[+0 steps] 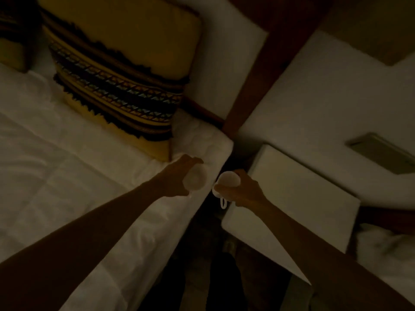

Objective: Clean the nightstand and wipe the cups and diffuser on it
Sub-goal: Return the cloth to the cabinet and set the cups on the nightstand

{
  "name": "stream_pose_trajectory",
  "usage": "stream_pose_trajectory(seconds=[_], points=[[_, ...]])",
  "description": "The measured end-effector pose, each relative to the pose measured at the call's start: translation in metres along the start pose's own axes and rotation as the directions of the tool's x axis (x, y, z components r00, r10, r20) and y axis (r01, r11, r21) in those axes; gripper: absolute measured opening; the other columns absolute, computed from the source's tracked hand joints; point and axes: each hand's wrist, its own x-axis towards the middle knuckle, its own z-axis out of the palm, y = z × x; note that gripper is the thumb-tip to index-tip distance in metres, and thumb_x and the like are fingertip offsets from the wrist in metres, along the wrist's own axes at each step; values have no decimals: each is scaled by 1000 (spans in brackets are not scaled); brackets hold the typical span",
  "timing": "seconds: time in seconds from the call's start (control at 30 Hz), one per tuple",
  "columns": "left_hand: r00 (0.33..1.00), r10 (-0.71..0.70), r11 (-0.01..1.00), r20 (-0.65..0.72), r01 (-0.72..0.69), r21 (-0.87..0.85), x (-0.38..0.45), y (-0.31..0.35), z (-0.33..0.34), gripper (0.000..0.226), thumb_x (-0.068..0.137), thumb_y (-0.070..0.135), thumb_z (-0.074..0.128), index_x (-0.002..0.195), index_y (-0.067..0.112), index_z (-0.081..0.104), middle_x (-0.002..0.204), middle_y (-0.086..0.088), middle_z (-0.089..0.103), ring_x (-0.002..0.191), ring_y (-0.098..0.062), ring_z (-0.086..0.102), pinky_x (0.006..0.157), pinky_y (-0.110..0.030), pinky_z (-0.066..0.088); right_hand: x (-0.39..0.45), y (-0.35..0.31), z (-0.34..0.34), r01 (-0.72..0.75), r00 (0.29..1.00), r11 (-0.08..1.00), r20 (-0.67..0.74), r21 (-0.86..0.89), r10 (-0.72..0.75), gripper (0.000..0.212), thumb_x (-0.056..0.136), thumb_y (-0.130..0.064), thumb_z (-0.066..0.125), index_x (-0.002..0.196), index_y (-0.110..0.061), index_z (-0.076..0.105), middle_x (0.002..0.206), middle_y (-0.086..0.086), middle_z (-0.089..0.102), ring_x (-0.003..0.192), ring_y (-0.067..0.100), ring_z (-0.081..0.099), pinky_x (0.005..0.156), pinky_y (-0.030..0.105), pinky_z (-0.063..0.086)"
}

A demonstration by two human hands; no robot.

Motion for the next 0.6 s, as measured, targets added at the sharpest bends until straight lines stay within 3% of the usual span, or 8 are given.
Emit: stream_pose_trajectory(seconds=[0.07, 0.17, 0.27, 0.4, 0.6], points=[[997, 68, 998, 33, -68, 6, 37, 28, 22, 104, 63, 13, 90, 149, 13, 33, 146, -16, 43, 134, -31, 42, 110, -40, 36, 5, 31, -34, -52, 994, 999, -96, -5, 52, 83, 45, -75, 74, 115, -40, 48, 89, -15, 60, 71, 7, 65, 48, 26, 59], [987, 120, 992, 109, -114, -57, 86, 63, 53, 100, 69, 8, 89, 149, 9, 29, 149, -21, 40, 138, -33, 38, 118, -46, 29, 20, 75, -74, -135, 976, 991, -170, 12, 135, 83, 46, -72, 78, 113, -34, 47, 87, -10, 59, 66, 11, 66, 48, 32, 61], [978, 144, 988, 149, -136, -68, 133, 89, 83, 95, 75, 7, 85, 152, 7, 29, 156, -15, 34, 144, -31, 33, 120, -46, 25, 39, 113, -110, -160, 963, 987, -215, 17, 160, 87, 48, -69, 83, 119, -30, 49, 91, -9, 58, 67, 13, 66, 47, 30, 60], [965, 231, 972, 127, -234, 10, 187, 118, 111, 100, 71, 8, 86, 153, 17, 30, 158, -6, 32, 146, -27, 30, 117, -49, 31, 63, 153, -146, -165, 956, 985, -239, 54, 173, 81, 55, -62, 87, 118, -26, 51, 95, -4, 60, 69, 13, 66, 56, 35, 63], [948, 258, 956, 188, -278, 91, 243, 149, 131, 103, 65, 8, 89, 151, 16, 33, 152, -8, 37, 141, -27, 35, 113, -47, 35, 95, 180, -177, -142, 963, 980, -210, 137, 169, 81, 62, -56, 87, 126, -22, 50, 108, 0, 61, 74, 11, 64, 67, 39, 64]])
